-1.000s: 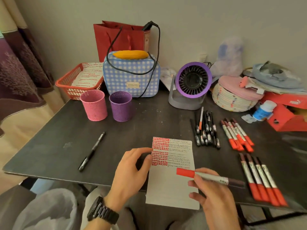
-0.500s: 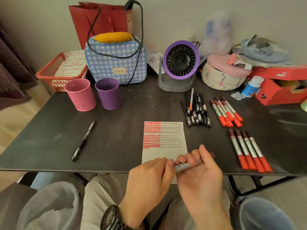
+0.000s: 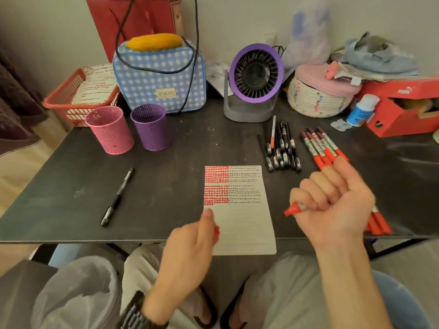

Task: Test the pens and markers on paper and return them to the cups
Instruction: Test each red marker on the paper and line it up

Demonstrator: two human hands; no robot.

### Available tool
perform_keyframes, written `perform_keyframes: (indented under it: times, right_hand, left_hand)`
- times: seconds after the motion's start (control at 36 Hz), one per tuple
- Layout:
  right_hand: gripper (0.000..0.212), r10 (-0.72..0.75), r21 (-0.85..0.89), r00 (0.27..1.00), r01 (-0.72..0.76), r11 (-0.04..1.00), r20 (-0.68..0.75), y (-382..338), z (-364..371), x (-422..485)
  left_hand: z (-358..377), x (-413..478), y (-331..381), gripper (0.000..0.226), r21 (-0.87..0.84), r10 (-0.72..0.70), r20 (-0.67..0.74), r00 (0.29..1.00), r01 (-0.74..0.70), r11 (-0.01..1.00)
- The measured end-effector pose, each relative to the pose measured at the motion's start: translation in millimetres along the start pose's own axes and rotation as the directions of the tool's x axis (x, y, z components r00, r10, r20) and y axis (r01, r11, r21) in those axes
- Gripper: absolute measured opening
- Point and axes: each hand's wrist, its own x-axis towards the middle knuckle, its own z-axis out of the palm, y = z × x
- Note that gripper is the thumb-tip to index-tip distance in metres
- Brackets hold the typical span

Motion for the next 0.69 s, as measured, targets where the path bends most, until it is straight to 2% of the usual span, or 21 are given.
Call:
perform_keyframes:
  times: [0.08, 0.14, 0.25, 0.28, 0.39, 0.5, 0.56, 0.64, 0.69]
  right_hand:
    - [0.052, 0.061, 0.023, 0.998, -0.06, 0.998, -0.024, 9.9, -9.5, 7.5]
    - [0.045, 0.105, 0.01, 0.991, -0.105, 0.994, -0.083, 18.7, -18.2, 9.1]
    - [0.034, 0.15, -0.109, 0.976, -0.168, 0.98, -0.157, 26.7, -32.7, 6.8]
    - [0.035, 0.162, -0.12, 0.971, -0.184, 0.976, -0.176, 27.7, -35.4, 5.7]
    - [0.055, 0.201, -0.148, 0.963, -0.229, 0.962, -0.18, 29.6, -44.9, -0.3]
    - [0.067, 0.213, -0.304, 0.953, -0.272, 0.913, -0.215, 33.2, -45.0, 0.0]
    - [0.056, 0.176, -0.401, 0.954, -0.263, 0.878, -0.241, 37.0, -41.6, 2.8]
    - [0.027, 0.101, -0.539, 0.981, -0.177, 0.823, -0.167, 45.9, -35.2, 6.7]
    - [0.024, 0.078, -0.633, 0.991, -0.129, 0.764, -0.109, 52.6, -30.0, 11.0]
  left_hand:
    - [-13.9, 20.7, -9.4, 0.066, -0.135, 0.014, -0.051, 0.999, -0.021, 0.991]
    - [-21.4, 40.2, -16.7, 0.06, -0.133, 0.076, -0.036, 0.996, -0.08, 0.988]
    - [-24.6, 71.5, -32.2, 0.036, 0.076, 0.156, 0.091, 0.984, -0.163, 0.984]
    - [-23.6, 75.5, -35.0, 0.036, 0.116, 0.174, 0.129, 0.976, -0.189, 0.975]
    - [-17.0, 78.2, -45.0, 0.05, 0.251, 0.194, 0.241, 0.951, -0.254, 0.934]
    - [-7.3, 69.6, -50.3, 0.064, 0.35, 0.208, 0.223, 0.952, -0.278, 0.895]
    - [-2.9, 64.4, -51.5, 0.075, 0.37, 0.212, 0.212, 0.954, -0.279, 0.886]
    - [-1.6, 61.0, -52.2, 0.074, 0.384, 0.207, 0.203, 0.957, -0.273, 0.882]
    - [-1.7, 60.8, -52.7, 0.073, 0.375, 0.202, 0.209, 0.957, -0.269, 0.887]
